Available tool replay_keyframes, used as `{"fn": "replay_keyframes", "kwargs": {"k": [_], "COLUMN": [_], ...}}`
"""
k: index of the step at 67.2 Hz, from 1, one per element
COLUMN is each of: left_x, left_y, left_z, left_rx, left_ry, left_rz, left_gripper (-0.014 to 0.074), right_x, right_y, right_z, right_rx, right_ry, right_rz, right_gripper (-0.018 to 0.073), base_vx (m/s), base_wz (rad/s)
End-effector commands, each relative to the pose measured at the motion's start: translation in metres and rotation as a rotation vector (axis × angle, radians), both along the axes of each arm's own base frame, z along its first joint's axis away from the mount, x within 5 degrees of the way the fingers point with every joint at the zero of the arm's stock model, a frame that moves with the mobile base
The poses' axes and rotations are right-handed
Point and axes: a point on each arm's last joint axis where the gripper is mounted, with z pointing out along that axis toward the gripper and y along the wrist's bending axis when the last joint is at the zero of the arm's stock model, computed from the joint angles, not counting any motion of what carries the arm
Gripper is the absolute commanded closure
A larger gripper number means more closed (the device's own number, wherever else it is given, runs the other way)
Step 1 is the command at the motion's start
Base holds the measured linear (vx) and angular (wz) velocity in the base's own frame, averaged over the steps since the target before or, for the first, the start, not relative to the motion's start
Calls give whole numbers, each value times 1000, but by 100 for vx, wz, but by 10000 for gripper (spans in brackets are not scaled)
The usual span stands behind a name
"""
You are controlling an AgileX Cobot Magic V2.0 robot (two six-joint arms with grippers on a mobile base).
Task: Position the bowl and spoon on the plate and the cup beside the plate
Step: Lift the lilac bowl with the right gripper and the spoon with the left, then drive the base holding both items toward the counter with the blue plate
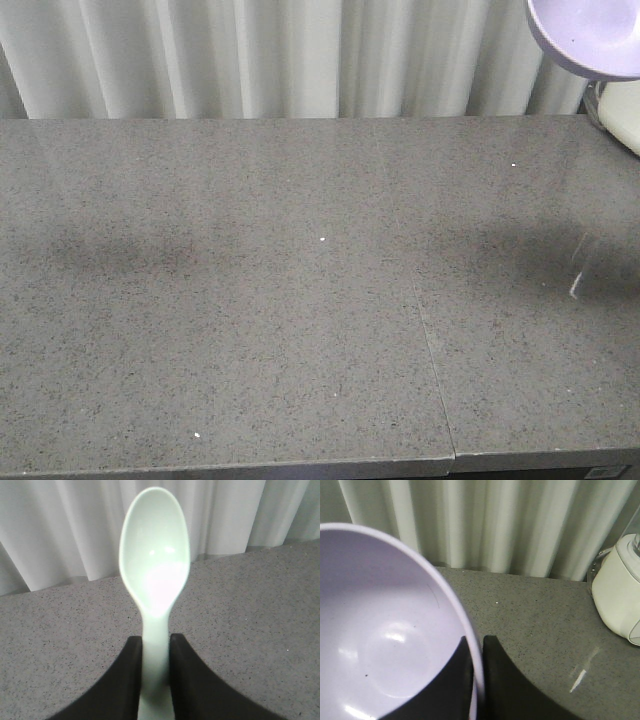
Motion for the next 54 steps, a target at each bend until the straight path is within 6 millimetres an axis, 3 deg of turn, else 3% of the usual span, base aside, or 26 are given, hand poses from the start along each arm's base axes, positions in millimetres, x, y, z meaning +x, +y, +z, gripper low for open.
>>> {"fn": "replay_keyframes", "kwargs": {"k": [1,27,54], "left_x": [-11,-11,-11], "left_y": [-2,-2,-1], "left_z": [22,22,22], "left_rx": [-24,-24,-24], "left_ry": [-120,-120,-120], "left_rz": [-5,-5,-4], "left_gripper": [603,603,603], "right_x": [-10,-10,-10], "right_y": [0,0,0], "right_z": [21,21,21], "right_rx": [-1,-1,-1], "right_ry": [-134,-134,-134], "right_rz": [-12,-12,-12], "right_gripper": [566,566,566], "base_vx": [-1,-2,-2], "base_wz": [-5,-13,-43]}}
